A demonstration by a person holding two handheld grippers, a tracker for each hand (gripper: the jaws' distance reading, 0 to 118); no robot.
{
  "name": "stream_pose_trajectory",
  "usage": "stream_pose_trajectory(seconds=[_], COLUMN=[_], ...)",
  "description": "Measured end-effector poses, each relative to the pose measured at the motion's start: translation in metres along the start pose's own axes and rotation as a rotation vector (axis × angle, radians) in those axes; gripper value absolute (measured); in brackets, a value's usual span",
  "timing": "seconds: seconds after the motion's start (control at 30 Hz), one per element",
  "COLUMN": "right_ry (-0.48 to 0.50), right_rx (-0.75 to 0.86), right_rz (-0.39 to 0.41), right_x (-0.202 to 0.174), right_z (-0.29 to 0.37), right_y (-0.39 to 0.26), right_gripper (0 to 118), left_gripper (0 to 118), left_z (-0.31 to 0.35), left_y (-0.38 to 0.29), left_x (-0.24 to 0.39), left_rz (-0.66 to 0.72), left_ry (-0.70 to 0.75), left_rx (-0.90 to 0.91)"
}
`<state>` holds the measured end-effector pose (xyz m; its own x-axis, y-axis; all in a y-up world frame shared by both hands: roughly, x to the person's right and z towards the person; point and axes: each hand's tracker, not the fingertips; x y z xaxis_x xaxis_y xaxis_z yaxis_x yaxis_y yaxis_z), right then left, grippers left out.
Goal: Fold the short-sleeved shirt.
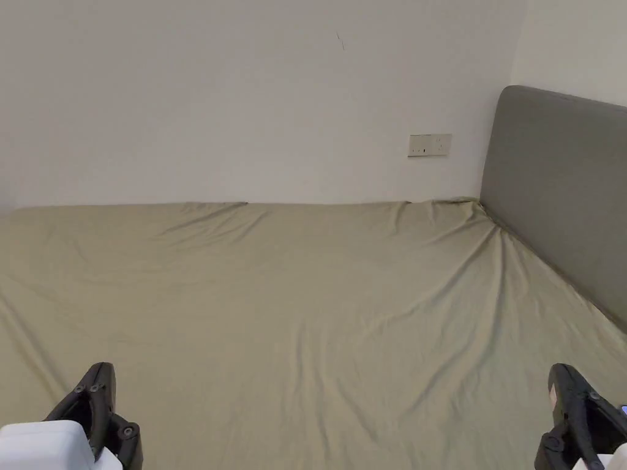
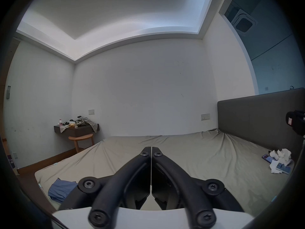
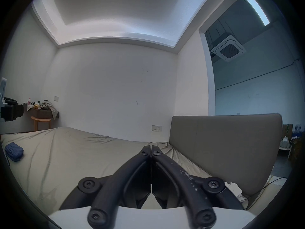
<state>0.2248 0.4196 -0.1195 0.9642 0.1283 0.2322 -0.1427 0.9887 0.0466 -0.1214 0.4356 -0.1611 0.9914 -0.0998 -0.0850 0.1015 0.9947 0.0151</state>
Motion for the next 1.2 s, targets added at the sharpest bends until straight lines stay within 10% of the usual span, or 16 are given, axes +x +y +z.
stream_pose_trajectory(seconds=[1.2], right_ry=[0.062], right_rx=[-0.029], right_rz=[-0.011], right_x=[-0.017], right_z=[-0.016], right_y=[0.004], right_gripper=[1], left_gripper=[0], left_z=[-0.018], left_y=[0.000], left_x=[-0.011], left_rz=[-0.007], left_ry=[-0.001], left_rx=[-0.007])
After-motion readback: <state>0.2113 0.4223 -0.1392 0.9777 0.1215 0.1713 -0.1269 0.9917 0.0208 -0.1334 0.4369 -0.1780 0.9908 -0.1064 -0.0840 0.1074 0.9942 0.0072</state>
